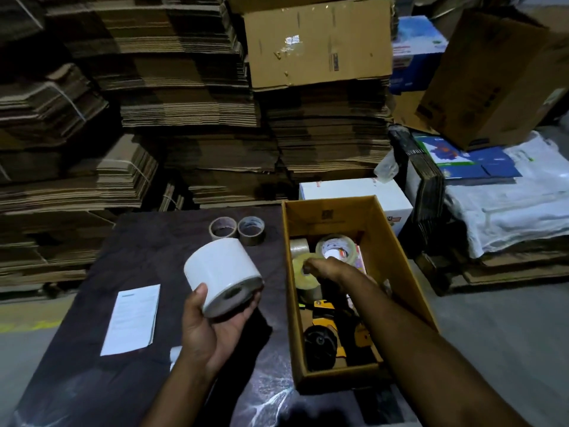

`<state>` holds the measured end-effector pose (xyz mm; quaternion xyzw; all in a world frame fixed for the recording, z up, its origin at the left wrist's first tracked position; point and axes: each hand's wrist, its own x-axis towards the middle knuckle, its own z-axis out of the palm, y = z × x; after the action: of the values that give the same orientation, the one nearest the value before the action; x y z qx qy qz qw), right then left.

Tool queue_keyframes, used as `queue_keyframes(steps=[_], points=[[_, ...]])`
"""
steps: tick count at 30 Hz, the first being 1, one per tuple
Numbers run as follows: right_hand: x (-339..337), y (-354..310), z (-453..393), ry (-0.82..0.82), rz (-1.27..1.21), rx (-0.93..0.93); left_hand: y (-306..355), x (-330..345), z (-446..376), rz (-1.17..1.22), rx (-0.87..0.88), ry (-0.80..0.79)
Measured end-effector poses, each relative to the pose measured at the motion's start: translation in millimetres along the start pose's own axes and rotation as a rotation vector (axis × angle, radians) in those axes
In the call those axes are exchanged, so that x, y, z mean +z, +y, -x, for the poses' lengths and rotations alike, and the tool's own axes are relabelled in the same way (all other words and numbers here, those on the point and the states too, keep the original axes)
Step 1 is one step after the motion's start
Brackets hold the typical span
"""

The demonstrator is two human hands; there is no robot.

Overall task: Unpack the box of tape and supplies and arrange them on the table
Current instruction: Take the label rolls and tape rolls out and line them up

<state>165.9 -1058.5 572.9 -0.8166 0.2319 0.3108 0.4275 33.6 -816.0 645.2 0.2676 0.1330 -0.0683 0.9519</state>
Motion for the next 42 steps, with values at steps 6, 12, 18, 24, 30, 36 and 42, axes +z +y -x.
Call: queue_keyframes(steps=[6, 12, 18, 24, 30, 36, 42], points=[[-5, -23, 29, -0.053, 0.066, -0.049, 8, -5, 10, 0.044, -0.051, 0.008], [-29, -13, 45, 0.208, 0.053, -0.172, 14, -21, 14, -0.073, 0.006, 0.064], [-53, -3, 89, 0.381, 0.003, -0.372, 23, -38, 16, -1.009, 0.45, 0.162], [-25, -33, 133, 0.583, 0.025, -0.683, 50, -64, 10, -2.166, 0.608, 0.029], [46, -71, 150, 0.619, 0.082, -0.851, 86, -86, -4, -2.352, 0.509, -0.02], [136, -118, 126, 0.623, 0.102, -0.821, 162, -116, -35, -2.436, 0.527, -0.111], [214, -175, 87, 0.57, 0.162, -0.743, 235, -158, -92, -2.572, 0.432, -0.182]])
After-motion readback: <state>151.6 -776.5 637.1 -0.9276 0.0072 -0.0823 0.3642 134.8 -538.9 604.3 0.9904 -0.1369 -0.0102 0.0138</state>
